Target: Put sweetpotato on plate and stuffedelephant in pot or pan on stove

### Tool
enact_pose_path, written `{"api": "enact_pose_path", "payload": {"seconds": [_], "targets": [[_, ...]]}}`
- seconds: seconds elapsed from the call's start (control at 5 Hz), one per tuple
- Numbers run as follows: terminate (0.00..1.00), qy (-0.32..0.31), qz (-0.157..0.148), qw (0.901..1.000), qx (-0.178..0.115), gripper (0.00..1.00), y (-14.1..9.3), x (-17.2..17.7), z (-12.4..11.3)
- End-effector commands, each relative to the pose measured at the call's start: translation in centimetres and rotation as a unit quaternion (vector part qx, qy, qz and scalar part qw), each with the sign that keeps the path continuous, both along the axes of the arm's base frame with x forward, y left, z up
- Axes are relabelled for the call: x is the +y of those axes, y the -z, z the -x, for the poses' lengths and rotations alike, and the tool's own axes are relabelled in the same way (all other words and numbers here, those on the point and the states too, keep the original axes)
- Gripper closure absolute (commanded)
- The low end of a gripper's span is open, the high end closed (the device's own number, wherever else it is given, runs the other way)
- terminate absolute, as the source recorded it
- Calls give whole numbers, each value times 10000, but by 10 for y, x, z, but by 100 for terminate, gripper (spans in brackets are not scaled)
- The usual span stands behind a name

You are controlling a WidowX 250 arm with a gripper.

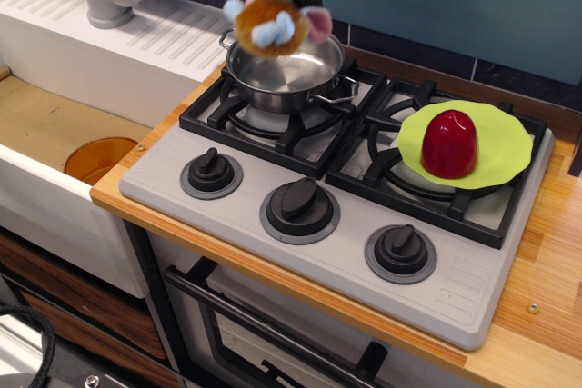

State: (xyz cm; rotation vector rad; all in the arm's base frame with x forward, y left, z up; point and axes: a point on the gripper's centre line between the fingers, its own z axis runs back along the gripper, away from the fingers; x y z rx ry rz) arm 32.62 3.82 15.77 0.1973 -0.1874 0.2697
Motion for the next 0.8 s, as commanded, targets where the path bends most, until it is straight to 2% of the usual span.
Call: {"api": "enact_pose_path", "payload": {"seconds": [0.0, 0.4, 0.6], "targets": [[0, 176, 186, 9989, -395, 100, 8, 10, -51], [0, 146, 301, 9981, -524, 100, 27, 0, -60], [0, 145, 234, 9983, -514, 0, 24, -3, -61]]}}
